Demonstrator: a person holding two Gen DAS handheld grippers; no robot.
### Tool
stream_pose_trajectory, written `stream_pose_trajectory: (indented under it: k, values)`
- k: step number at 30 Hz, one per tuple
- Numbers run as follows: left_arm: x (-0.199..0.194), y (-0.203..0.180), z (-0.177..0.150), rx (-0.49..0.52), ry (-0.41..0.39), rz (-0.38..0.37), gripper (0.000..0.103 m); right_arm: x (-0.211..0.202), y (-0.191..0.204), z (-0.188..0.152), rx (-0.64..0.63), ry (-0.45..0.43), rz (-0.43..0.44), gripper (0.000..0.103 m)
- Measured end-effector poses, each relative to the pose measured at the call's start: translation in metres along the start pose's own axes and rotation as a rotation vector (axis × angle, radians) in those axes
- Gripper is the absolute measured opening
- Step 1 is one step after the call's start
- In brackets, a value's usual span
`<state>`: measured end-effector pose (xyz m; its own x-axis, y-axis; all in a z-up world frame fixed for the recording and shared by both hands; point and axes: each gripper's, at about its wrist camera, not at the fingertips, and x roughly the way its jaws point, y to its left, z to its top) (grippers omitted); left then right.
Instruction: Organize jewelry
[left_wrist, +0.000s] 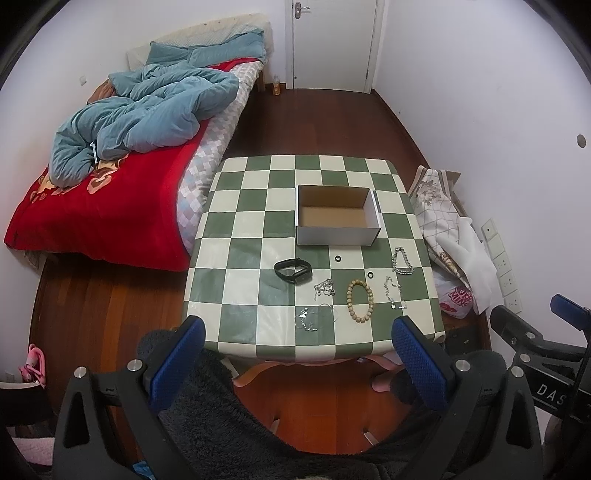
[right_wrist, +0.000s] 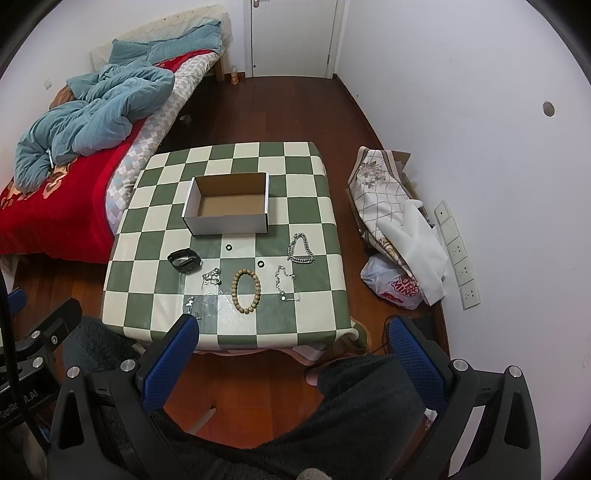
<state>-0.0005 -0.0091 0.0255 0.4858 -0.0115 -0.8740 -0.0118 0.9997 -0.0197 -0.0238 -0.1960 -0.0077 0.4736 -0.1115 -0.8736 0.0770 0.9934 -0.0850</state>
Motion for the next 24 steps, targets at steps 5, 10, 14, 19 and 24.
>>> stream_pose_trajectory:
  k: [5, 10, 14, 19, 24]
  values:
    - [-0.0008, -0.001, -0.0009, 0.002, -0.008, -0.004, 0.103, -0.0026, -0.0008, 0.0009, 0.002, -0.006, -0.001, 0.103]
    - [-0.0013, -0.0017, -0.0016, 0.003, -0.013, -0.008, 0.103, -0.0026, -0.0013, 0.0011, 0.001, -0.005, 0.0, 0.103]
    - [-0.0013, -0.0023, -0.001, 0.003, -0.013, -0.008, 0.103, -0.0023, -0.0006, 0.001, 0.001, -0.005, 0.0, 0.103]
    - [-0.0011, -0.0027, -0.0007, 0.005, -0.014, -0.005, 0.103, -0.0054, -0.0024, 0.0015, -0.002, -0.004, 0.0, 0.103]
    - [-0.0012, -0.0065, 0.0005, 0.006, -0.018, -0.004, 0.103, -0.0091, -0.0033, 0.0017, 0.002, -0.01, 0.001, 0.103]
